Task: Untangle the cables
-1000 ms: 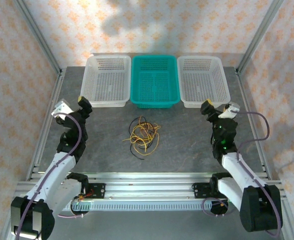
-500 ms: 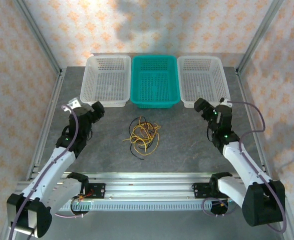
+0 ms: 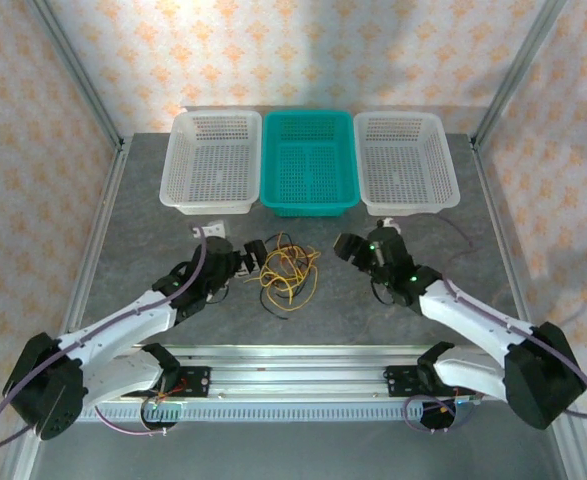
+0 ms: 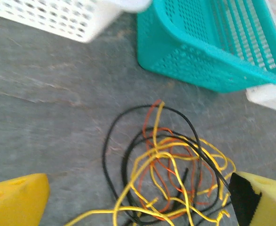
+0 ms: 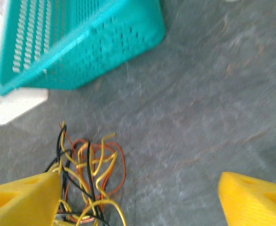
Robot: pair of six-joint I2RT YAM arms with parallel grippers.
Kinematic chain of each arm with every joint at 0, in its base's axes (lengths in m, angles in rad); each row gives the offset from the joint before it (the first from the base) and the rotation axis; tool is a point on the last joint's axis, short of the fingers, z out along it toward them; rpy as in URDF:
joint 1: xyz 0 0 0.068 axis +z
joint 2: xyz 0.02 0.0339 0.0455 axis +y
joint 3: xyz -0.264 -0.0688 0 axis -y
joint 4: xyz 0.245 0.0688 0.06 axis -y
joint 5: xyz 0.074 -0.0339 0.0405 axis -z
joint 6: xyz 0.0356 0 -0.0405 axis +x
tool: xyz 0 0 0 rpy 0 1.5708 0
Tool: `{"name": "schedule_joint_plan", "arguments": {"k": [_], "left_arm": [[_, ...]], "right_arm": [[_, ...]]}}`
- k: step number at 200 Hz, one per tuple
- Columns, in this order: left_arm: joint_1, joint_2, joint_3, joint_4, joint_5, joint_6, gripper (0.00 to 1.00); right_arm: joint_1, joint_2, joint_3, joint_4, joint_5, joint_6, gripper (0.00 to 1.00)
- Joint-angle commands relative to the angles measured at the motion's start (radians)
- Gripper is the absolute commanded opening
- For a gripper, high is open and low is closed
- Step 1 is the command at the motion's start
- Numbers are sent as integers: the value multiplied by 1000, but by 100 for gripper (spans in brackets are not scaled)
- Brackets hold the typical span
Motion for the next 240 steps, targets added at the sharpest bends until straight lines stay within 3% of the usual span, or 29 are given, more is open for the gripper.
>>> {"name": "schedule_joint_plan", "arguments": {"k": [1,39,89,122,175,213,240], "left_arm": [[-42,45,13,100,32,-17,99],[-89,135,39,109,18,-7,99],[-91,178,26,161,37,-38,99],[-91,203,31,161,31,-34,99],[-90,246,48,149,18,-3,99],[-91,282,54,137,5,-1,99],[-91,319,63,89,-41,-6,99]], "right_arm": [[59,54,60,-34,58,81,80],[151,211,141,-52,-9,105,59],[181,326,205,-39,-124,125,45],[183,366,241,-75,-137,127,35],[183,393,274,-101,-112,122,36],[185,408,282,-21,-199,65,35],[186,419,299,-76,-154,34,38]]}}
